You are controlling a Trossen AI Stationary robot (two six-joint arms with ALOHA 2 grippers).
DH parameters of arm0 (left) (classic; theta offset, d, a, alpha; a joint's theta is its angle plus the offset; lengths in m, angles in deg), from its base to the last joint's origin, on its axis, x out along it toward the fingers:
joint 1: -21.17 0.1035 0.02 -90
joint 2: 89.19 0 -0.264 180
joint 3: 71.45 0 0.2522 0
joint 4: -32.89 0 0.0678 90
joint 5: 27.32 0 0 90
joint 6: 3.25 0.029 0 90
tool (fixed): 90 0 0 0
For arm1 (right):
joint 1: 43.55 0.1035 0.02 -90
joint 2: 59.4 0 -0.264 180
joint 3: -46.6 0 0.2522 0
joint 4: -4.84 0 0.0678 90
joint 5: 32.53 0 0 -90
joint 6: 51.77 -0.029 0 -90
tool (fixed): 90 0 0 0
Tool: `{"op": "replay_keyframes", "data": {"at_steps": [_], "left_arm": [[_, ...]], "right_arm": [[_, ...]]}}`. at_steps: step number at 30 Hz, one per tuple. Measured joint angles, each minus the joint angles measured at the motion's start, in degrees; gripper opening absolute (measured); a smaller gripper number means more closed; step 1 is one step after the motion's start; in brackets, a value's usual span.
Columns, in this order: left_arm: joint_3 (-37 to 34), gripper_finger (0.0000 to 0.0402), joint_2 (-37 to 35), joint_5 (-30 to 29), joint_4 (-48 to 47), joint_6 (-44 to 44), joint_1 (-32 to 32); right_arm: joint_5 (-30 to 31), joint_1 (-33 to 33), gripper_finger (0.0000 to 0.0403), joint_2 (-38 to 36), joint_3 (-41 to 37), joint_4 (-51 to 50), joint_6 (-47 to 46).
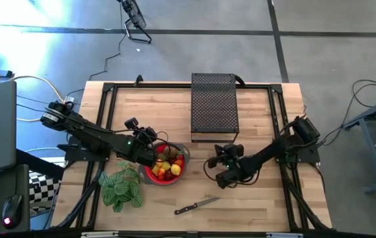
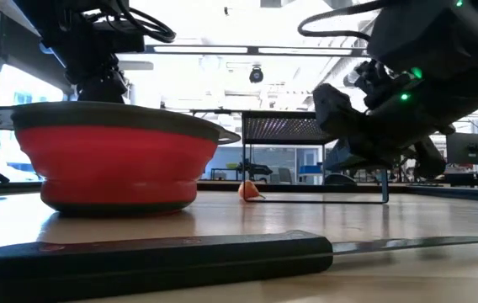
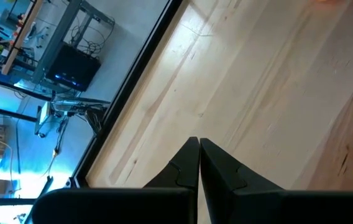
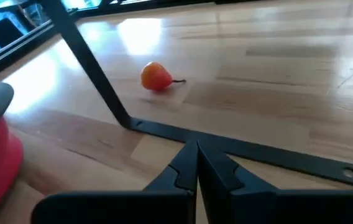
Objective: Pick & Place Fruit
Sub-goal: Adjust the shelf
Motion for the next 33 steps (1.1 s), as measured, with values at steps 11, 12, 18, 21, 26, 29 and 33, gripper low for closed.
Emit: {"op": "replay_keyframes", "data": {"at_steps": [11,12,18,21,26,29,33], "left_arm": [[0.0,0.0009,0.0,0.7,0.0,0.0,0.0],[0.0,0.0009,0.0,0.7,0.0,0.0,0.0],[0.0,0.0009,0.0,0.4,0.0,0.0,0.0],[0.0,0.0009,0.0,0.4,0.0,0.0,0.0],[0.0,0.0009,0.0,0.4,0.0,0.0,0.0],[0.0,0.0009,0.0,0.4,0.0,0.0,0.0],[0.0,0.0009,0.0,0.4,0.0,0.0,0.0]], "right_arm": [[-2.2,-2.4,0.0003,0.0,0.0,-19.5,-12.4],[-2.6,-2.5,0.0003,0.0,0.0,-21.3,-13.6],[-2.1,-2.7,0.0003,0.0,0.0,-28.3,-18.5],[-2.3,-2.7,0.0003,0.0,0.0,-32.3,-22.0],[-4.0,-2.7,0.0003,0.0,0.0,-41.0,-28.5],[-5.3,-2.7,0.0003,0.0,0.0,-45.1,-31.0],[-7.9,-2.6,0.0003,0.0,0.0,-50.5,-33.3]]}}
